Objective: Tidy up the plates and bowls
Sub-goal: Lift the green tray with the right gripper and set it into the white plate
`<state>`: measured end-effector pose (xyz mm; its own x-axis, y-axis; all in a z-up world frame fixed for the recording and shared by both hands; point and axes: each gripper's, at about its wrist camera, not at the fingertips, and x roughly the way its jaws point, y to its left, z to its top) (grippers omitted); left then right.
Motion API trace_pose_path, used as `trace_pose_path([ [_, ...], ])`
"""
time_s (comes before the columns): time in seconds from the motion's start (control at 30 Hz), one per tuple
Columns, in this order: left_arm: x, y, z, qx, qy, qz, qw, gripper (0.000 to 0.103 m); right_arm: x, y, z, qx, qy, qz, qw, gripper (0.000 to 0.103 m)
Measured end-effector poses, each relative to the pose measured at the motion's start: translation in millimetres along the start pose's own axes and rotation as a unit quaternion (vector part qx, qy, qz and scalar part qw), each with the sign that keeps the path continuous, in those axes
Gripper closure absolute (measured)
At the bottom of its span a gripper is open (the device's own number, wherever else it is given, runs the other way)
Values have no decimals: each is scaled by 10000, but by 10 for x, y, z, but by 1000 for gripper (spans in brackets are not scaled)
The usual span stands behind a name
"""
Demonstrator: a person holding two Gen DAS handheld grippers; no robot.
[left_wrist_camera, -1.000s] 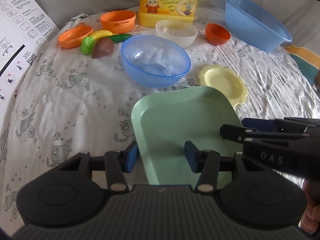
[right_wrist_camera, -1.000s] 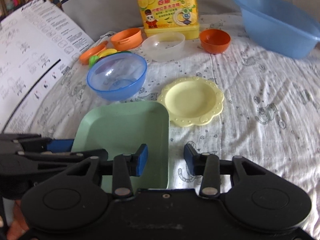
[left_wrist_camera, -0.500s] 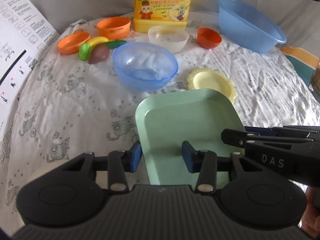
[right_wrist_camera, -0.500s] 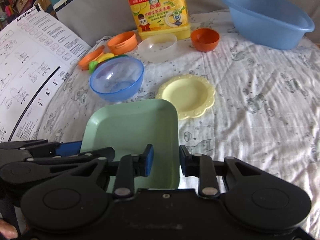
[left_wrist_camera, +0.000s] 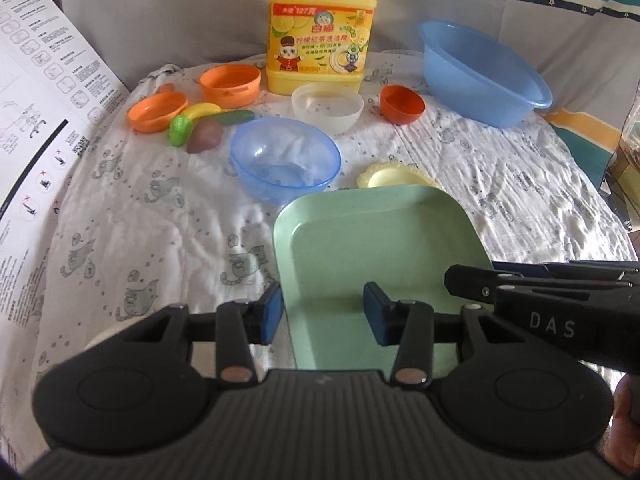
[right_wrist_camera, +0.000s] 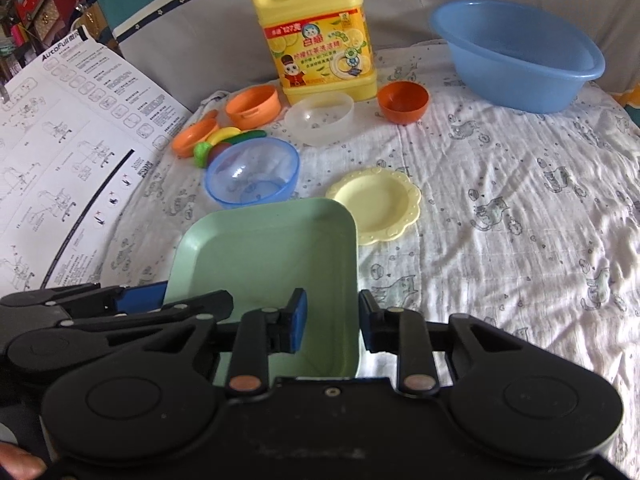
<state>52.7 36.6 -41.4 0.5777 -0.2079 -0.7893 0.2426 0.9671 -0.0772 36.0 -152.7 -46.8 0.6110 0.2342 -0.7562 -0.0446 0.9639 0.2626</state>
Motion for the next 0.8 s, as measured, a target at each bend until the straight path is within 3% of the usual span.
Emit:
trace_pose_path([
  [0.37,-369,254,-126,-188,-161,128,9996,60,-155,334,-31,-295,59,162,9994,76],
  [0.8,-636,974,-452,-786,-125,468,9957,60,52,1067,-141,-924,546,572,9926,76],
])
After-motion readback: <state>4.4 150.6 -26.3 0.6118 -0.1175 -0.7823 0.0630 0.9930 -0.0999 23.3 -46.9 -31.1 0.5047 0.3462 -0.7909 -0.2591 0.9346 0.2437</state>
